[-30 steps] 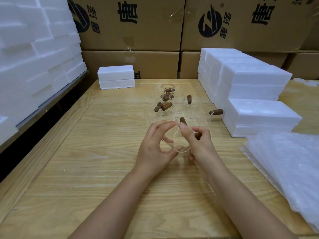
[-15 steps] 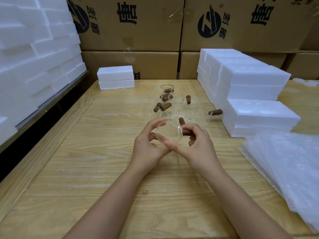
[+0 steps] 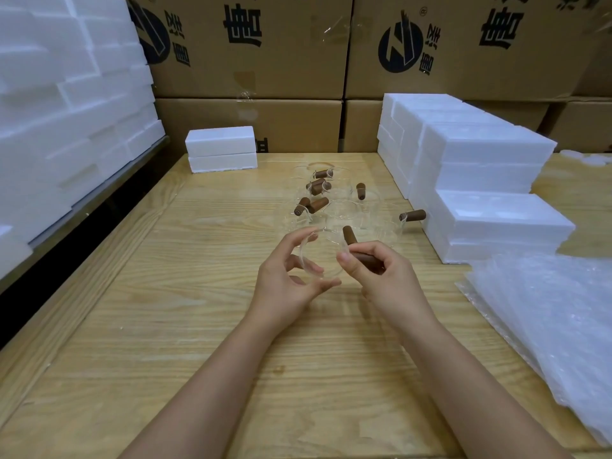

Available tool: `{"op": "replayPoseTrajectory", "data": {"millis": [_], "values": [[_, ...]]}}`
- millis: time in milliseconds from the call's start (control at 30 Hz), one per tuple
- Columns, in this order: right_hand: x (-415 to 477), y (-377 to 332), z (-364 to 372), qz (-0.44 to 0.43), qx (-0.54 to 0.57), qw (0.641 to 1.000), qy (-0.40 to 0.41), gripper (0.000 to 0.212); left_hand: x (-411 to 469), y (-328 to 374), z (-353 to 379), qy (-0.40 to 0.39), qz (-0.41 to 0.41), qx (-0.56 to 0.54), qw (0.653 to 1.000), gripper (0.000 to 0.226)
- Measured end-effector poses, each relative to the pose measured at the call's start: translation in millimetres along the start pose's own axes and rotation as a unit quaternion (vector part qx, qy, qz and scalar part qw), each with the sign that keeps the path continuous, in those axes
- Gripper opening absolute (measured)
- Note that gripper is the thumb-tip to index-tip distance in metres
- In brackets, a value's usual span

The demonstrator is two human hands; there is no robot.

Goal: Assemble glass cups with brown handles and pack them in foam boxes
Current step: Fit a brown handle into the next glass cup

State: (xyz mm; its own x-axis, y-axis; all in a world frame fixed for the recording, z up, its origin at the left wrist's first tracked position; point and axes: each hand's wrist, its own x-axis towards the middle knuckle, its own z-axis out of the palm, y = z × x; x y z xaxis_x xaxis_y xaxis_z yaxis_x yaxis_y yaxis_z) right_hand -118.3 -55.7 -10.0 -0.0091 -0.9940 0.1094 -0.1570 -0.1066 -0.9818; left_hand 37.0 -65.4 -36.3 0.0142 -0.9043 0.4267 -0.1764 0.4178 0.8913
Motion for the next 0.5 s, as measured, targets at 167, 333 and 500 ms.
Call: {"op": "replayPoseTrajectory", "data": {"millis": [167,333,500], "values": [[-1,4,8,-0.008,0.020,0.998,0.052,0.047,-1,-3,3,0.004,0.051,0.043,0.998,0.076],[1,9,20,-0.018,0.037,0.991,0.124,0.065,-4,-4,15,0.008,0.121,0.098,0.988,0.069],[5,10,23,-0.013,-0.019,0.994,0.106,0.083,-4,-9,15,0.021,0.134,0.129,0.982,0.069]]}}
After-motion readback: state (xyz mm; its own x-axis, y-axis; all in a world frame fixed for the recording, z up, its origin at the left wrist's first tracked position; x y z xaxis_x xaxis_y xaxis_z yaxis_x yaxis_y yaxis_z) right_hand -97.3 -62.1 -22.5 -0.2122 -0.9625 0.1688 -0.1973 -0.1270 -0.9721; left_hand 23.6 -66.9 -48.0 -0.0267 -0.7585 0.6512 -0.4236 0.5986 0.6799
